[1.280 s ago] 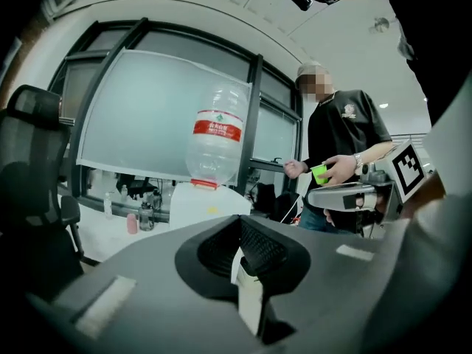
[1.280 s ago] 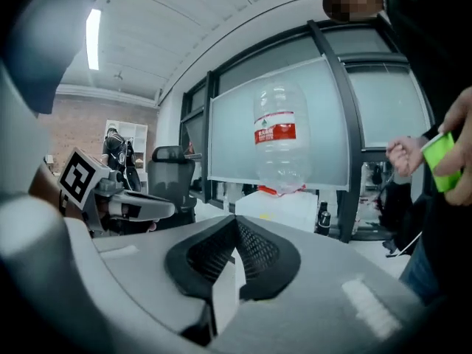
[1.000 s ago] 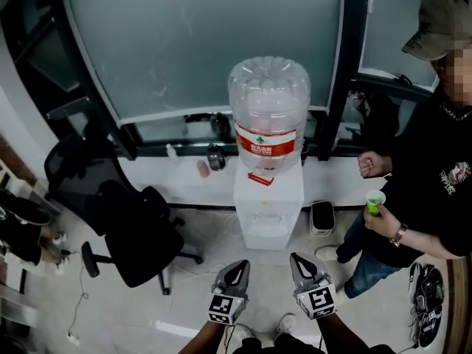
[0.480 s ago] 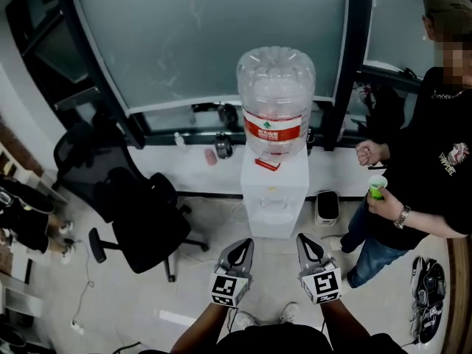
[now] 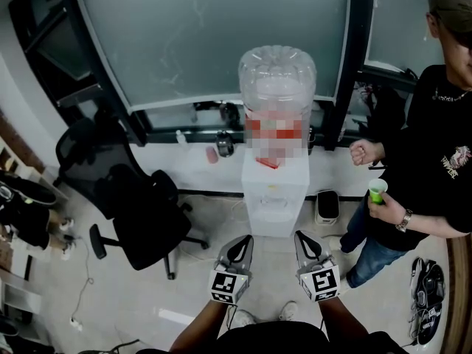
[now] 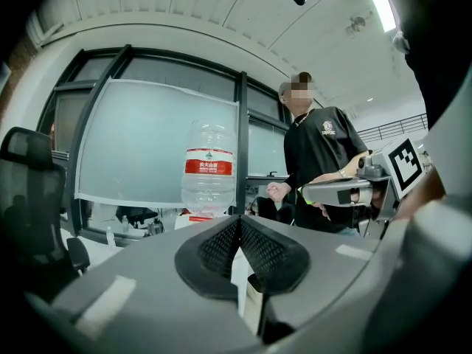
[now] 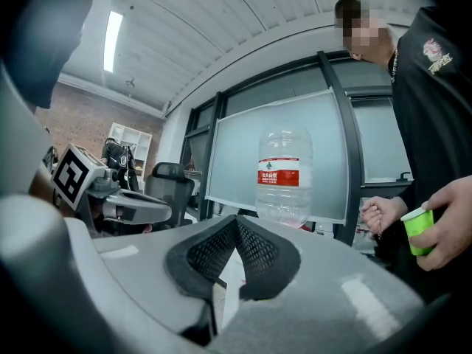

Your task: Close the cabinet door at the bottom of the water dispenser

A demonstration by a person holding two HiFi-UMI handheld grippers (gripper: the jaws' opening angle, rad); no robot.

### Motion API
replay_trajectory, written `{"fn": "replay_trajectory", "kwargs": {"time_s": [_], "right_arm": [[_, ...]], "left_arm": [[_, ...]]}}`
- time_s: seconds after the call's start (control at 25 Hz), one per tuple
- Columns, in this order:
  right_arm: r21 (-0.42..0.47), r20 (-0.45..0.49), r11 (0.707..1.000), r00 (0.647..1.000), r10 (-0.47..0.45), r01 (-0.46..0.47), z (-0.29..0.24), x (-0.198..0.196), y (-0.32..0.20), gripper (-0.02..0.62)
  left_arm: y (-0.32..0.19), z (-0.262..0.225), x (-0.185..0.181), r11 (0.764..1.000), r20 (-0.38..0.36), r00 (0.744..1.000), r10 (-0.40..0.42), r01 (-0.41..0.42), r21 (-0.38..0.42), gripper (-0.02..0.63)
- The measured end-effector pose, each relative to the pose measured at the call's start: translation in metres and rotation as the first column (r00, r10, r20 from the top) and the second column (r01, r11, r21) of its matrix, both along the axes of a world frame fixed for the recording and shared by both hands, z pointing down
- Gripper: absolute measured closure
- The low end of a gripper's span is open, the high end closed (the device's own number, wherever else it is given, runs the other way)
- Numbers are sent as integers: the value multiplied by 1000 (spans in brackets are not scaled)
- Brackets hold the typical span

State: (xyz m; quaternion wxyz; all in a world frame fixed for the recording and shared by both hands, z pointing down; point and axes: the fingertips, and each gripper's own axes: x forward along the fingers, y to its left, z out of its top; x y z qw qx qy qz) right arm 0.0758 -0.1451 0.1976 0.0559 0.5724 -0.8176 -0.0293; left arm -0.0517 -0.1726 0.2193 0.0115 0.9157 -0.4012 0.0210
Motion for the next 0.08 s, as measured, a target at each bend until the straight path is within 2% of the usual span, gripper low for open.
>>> {"fn": "replay_trajectory", "kwargs": {"time_s": [0.08], "right_arm": [[0,0,1000,1000,-2,2,0,-2,2,594]], "left_arm": [[2,0,-1,1000,1,1000,-1,1,-1,588]]}}
